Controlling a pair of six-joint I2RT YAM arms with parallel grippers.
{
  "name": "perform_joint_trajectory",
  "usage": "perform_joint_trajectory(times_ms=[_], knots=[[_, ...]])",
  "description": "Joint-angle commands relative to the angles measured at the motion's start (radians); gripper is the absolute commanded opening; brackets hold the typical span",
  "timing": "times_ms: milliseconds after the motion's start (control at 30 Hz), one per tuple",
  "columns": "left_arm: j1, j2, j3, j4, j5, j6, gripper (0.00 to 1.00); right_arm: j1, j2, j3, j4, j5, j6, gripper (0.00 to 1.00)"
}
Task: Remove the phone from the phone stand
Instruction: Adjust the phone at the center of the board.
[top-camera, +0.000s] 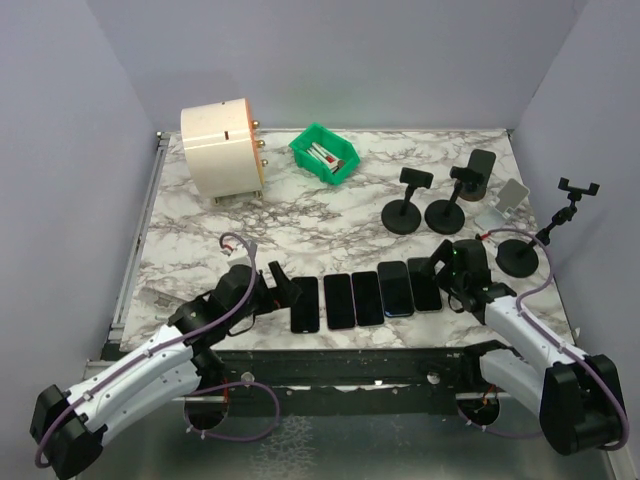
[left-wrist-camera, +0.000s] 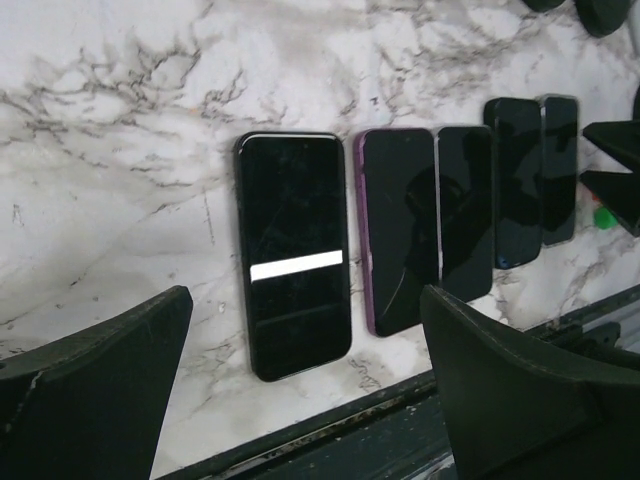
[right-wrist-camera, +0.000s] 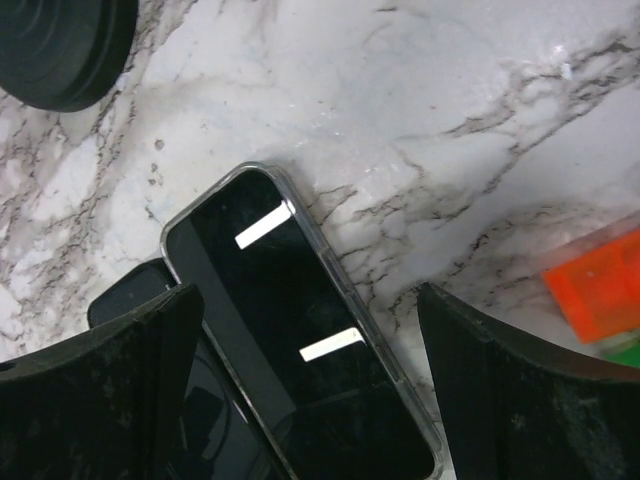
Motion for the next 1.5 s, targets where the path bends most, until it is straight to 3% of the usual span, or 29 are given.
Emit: perform_joint_trajectory(times_ms=[0, 567, 733, 933, 1167, 1467], knots=[[0.003, 0.033, -0.083, 0.063, 0.053, -0.065, 0.96, -0.009, 0.015, -0.027, 0.074, -0.07, 0.001, 0.92], [0.003, 0.104, -0.197, 0.251, 0.121, -0.127, 0.96, -0.009, -0.005, -0.052, 0.043, -0.273, -0.042, 0.69], [0.003, 0.122, -0.197, 0.257, 0.127, -0.124, 0.96, -0.009, -0.015, -0.069, 0.047, -0.303, -0.028, 0.67], [0.004, 0.101, -0.18, 0.216, 0.109, -0.109, 0.96, -0.009, -0.035, -0.057, 0.021, -0.293, -0.028, 0.69], [0.004, 0.055, -0.115, 0.121, 0.06, -0.068, 0.99, -0.009, -0.094, 0.034, -0.101, -0.207, -0.07, 0.83], [0.005, 0.048, 0.09, 0.011, 0.02, 0.088, 0.99, -0.009, -0.245, 0.256, -0.183, -0.083, -0.219, 0.87]])
